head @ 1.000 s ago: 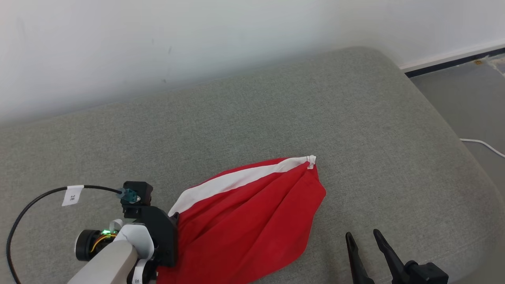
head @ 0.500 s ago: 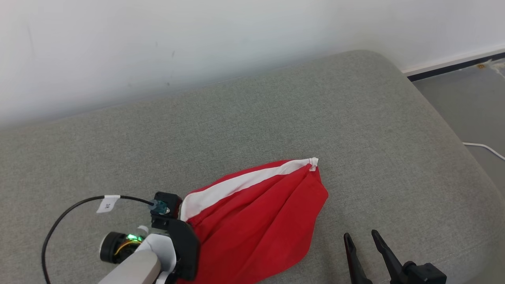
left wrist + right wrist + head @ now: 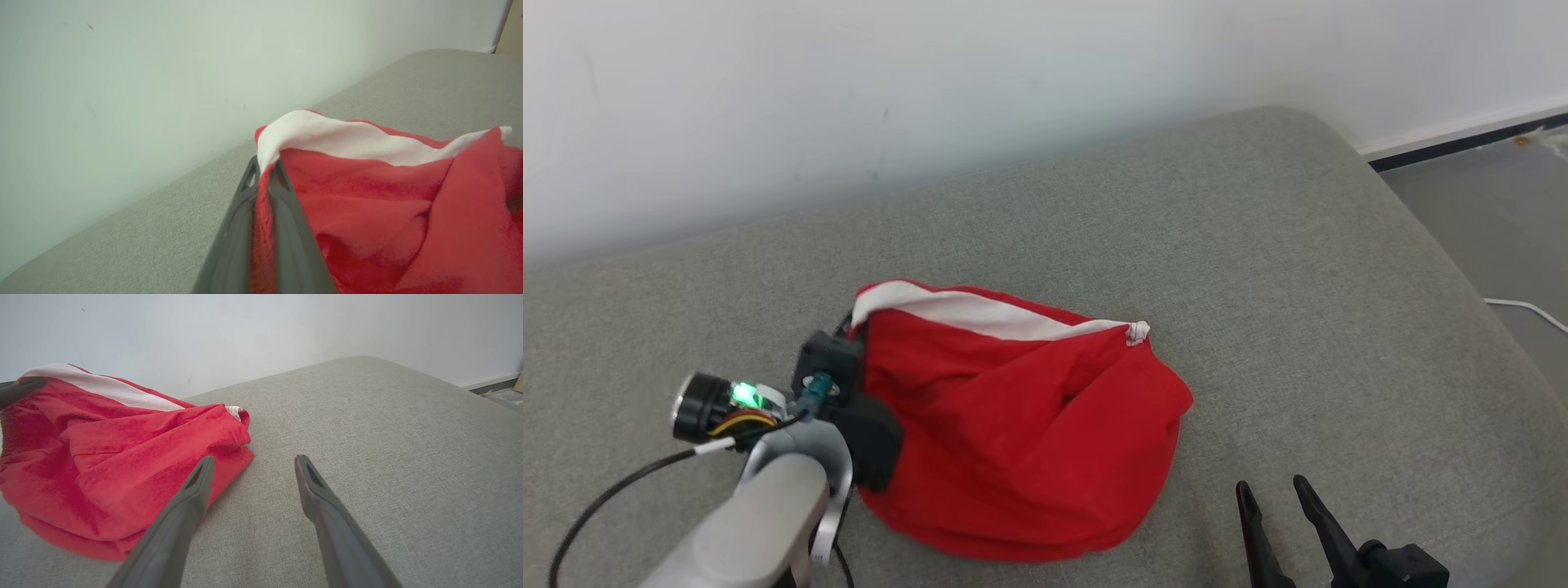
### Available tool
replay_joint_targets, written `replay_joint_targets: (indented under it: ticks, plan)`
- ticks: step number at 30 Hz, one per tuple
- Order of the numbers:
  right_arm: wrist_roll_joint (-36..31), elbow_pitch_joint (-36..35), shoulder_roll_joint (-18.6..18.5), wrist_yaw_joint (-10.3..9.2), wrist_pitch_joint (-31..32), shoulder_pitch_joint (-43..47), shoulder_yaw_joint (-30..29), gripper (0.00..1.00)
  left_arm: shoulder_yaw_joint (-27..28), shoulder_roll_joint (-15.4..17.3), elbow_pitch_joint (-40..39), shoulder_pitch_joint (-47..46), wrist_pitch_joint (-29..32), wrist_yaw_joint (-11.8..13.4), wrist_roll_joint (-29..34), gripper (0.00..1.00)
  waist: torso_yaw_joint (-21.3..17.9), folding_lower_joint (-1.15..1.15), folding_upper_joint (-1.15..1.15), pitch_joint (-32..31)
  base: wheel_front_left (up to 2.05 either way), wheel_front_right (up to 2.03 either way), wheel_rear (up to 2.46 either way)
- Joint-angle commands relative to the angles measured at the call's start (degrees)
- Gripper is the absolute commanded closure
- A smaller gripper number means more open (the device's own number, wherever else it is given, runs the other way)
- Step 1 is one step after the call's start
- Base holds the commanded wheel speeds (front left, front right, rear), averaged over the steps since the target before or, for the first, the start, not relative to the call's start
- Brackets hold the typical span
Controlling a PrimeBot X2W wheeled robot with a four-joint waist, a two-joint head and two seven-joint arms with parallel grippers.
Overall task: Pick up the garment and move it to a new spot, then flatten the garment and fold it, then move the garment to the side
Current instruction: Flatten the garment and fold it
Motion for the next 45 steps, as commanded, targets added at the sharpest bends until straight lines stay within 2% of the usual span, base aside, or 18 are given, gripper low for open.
replay_joint_targets:
  ticks: [1, 9, 13, 14, 15, 16, 19, 26, 35, 45]
  plan:
    - [0.4, -0.1, 0.2, -0.13, 0.0, -0.2, -0.1, 0.00, -1.2, -0.1, 1.1, 0.5, 0.0, -0.2, 0.9, 1.00, 0.2, -0.01, 0.00, 0.0, 0.00, 0.00, 0.00]
    - [0.3, -0.5, 0.2, -0.13, 0.0, 0.7, -1.2, 0.00, -9.5, 0.2, 4.1, 5.8, 5.8, -3.7, 4.9, 1.00, 1.9, -0.01, 0.00, -0.1, 0.00, 0.00, 0.00]
    - [0.3, -0.4, 0.3, -0.13, 0.0, 0.4, -0.9, 0.00, -11.6, -0.7, 3.9, 7.7, 5.3, -3.9, 5.9, 1.00, 3.5, -0.01, 0.00, -0.4, 0.00, 0.00, 0.00]
    - [0.3, -0.3, 0.3, -0.13, 0.0, 0.3, -0.8, 0.00, -11.7, -1.0, 3.8, 8.0, 5.2, -4.1, 5.7, 0.68, 3.8, -0.01, 0.00, -0.5, 0.00, 0.00, 0.00]
    - [0.3, -0.2, 0.3, -0.13, 0.0, 0.2, -0.7, 0.00, -11.7, -1.3, 3.8, 8.3, 5.1, -4.2, 5.3, 0.13, 3.9, -0.01, 0.00, -0.6, 0.00, 0.00, 0.00]
    - [0.3, -0.1, 0.3, -0.13, 0.0, 0.2, -0.6, 0.00, -11.6, -1.6, 3.6, 8.5, 5.2, -4.3, 4.8, 0.00, 4.0, -0.01, 0.00, -0.7, 0.00, 0.00, 0.00]
    - [0.4, 0.0, 0.3, -0.13, 0.0, 0.2, -0.5, 0.00, -10.8, -2.2, 2.9, 9.1, 5.3, -4.4, 3.4, 0.00, 4.3, -0.01, 0.00, -1.0, 0.00, 0.00, 0.00]
    - [0.3, 0.0, 0.4, -0.13, 0.0, 1.1, -1.1, 0.00, -6.6, -1.7, -1.2, 12.3, 5.9, -2.7, -2.3, 0.00, 4.6, -0.01, 0.00, -1.6, 0.00, 0.00, 0.00]
    - [0.3, 0.1, 0.4, -0.13, 0.0, 1.6, -1.0, 0.00, 0.4, 1.5, -10.9, 16.5, 9.0, -0.4, -10.8, 0.00, 5.2, -0.01, 0.00, -2.4, 0.00, 0.00, 0.00]
    - [0.5, 0.1, 0.1, -0.13, 0.0, 1.8, -0.6, 0.00, 4.6, 5.2, -19.9, 20.2, 14.3, 1.4, -17.4, 0.00, 5.1, -0.01, 0.00, -2.9, 0.00, 0.00, 0.00]
